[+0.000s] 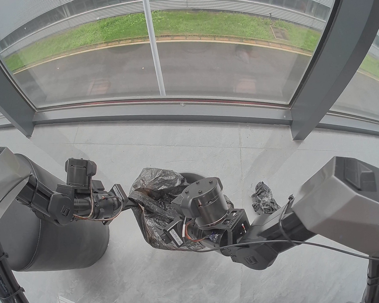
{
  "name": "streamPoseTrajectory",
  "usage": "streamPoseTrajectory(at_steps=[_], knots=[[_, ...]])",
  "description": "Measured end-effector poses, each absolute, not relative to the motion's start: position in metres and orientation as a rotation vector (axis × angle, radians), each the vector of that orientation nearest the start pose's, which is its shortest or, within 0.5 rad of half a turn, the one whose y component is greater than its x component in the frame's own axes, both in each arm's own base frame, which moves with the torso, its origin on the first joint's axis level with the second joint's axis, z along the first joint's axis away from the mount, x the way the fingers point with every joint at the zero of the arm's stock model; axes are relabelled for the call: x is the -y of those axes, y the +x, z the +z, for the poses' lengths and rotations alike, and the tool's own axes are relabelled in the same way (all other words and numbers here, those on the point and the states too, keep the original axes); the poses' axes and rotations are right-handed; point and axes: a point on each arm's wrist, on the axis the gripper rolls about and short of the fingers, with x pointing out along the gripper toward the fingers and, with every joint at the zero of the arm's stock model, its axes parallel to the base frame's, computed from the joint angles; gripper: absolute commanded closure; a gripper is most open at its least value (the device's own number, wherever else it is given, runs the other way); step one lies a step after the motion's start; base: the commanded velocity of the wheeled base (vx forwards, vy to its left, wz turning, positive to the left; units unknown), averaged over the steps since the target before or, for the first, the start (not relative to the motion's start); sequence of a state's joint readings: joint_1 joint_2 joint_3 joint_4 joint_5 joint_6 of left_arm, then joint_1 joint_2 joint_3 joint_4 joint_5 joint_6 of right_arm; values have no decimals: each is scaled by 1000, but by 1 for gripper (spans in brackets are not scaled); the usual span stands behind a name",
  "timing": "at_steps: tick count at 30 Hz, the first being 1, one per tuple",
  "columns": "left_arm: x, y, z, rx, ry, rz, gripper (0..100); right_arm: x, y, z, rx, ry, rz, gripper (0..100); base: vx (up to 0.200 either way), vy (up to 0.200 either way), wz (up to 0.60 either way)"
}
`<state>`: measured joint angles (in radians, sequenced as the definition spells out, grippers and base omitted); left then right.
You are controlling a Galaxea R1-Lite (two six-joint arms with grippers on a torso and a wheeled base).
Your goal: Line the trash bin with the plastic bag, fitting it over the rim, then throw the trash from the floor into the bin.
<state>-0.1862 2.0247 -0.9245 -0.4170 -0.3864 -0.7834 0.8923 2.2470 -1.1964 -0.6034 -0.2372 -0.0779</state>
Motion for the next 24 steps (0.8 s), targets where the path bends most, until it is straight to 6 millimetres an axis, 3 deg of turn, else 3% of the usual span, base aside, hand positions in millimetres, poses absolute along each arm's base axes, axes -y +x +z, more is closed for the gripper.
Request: streamPoseTrajectory(at_steps=[7,24], knots=[[74,348,85,-870,-801,-251,100,-340,294,53,-377,-261,593,0,0,0,0],[75,348,85,-870,-799,-256,100,-360,327,28,-340,-272,479,0,0,0,0]])
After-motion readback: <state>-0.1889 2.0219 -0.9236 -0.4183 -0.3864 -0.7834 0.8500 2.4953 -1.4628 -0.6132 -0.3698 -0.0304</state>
